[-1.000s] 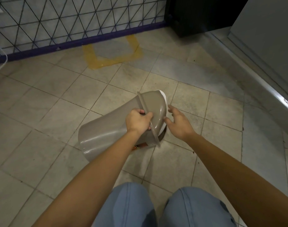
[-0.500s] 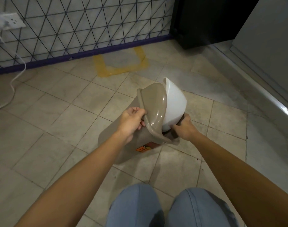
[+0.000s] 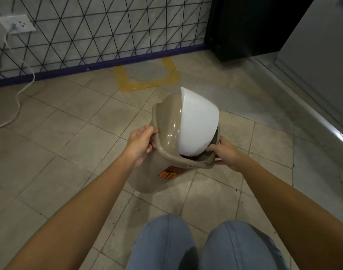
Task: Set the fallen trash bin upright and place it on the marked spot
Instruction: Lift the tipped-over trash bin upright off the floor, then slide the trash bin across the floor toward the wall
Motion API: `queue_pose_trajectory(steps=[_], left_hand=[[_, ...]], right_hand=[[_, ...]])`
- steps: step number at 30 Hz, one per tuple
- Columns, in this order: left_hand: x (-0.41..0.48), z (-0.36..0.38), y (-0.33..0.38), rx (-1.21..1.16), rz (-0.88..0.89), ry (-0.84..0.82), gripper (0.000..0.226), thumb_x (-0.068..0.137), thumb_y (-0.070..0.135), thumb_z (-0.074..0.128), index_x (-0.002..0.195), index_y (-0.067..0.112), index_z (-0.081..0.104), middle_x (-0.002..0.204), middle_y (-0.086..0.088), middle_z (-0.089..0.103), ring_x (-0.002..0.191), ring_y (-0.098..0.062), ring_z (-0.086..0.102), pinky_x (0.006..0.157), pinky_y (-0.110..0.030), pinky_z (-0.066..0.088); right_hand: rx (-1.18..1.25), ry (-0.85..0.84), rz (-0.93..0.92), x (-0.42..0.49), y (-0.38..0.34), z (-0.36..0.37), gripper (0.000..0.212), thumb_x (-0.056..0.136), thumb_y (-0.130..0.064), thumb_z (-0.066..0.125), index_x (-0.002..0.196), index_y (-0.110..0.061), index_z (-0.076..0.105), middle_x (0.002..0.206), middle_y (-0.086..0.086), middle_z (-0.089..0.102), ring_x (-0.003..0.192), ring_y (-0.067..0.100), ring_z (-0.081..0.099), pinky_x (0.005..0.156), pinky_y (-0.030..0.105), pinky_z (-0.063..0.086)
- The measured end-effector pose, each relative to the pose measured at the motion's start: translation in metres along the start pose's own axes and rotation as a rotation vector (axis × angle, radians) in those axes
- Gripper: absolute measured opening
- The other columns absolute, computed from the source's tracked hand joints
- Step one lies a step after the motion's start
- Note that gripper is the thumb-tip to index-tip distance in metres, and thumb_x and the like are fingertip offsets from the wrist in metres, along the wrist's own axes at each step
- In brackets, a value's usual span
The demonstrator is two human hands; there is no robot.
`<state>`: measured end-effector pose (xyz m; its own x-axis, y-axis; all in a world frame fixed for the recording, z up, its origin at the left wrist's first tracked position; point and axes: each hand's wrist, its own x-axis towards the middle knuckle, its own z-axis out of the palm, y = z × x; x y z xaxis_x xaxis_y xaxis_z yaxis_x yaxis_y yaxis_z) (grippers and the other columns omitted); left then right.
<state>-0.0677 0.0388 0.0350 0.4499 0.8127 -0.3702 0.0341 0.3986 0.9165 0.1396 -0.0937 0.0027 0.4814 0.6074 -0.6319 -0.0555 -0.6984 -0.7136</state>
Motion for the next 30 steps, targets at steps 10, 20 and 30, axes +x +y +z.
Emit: queue_pose_trajectory(steps=[10, 20, 30], left_hand=[[0.007, -0.016, -0.006, 0.103, 0.031, 0.046, 0.008, 0.086, 0.010, 0.048, 0.079, 0.014, 0.047, 0.062, -0.001, 0.047, 0.045, -0.010, 0.040, 0.037, -0.022, 0.032], [0.013, -0.028, -0.020, 0.342, 0.024, 0.113, 0.006, 0.089, 0.023, 0.045, 0.088, 0.017, 0.047, 0.072, 0.001, 0.048, 0.061, -0.013, 0.044, 0.046, -0.025, 0.035], [0.015, -0.040, -0.021, 0.341, 0.013, 0.095, 0.006, 0.090, 0.017, 0.043, 0.091, 0.017, 0.049, 0.078, -0.001, 0.053, 0.064, -0.014, 0.051, 0.050, -0.027, 0.044]], right_hand=[[-0.073, 0.062, -0.119, -0.004, -0.024, -0.004, 0.058, 0.078, -0.019, 0.065, 0.129, -0.018, 0.038, 0.099, -0.002, 0.055, 0.086, 0.013, 0.055, 0.064, 0.027, 0.048], [-0.121, 0.110, -0.215, -0.008, -0.032, 0.004, 0.081, 0.071, -0.022, 0.074, 0.138, -0.019, 0.029, 0.115, 0.005, 0.053, 0.095, 0.020, 0.056, 0.061, 0.021, 0.044], [-0.257, 0.093, -0.282, -0.013, -0.028, 0.008, 0.093, 0.065, -0.030, 0.082, 0.139, -0.016, 0.028, 0.136, 0.006, 0.041, 0.114, 0.020, 0.048, 0.081, 0.028, 0.046]])
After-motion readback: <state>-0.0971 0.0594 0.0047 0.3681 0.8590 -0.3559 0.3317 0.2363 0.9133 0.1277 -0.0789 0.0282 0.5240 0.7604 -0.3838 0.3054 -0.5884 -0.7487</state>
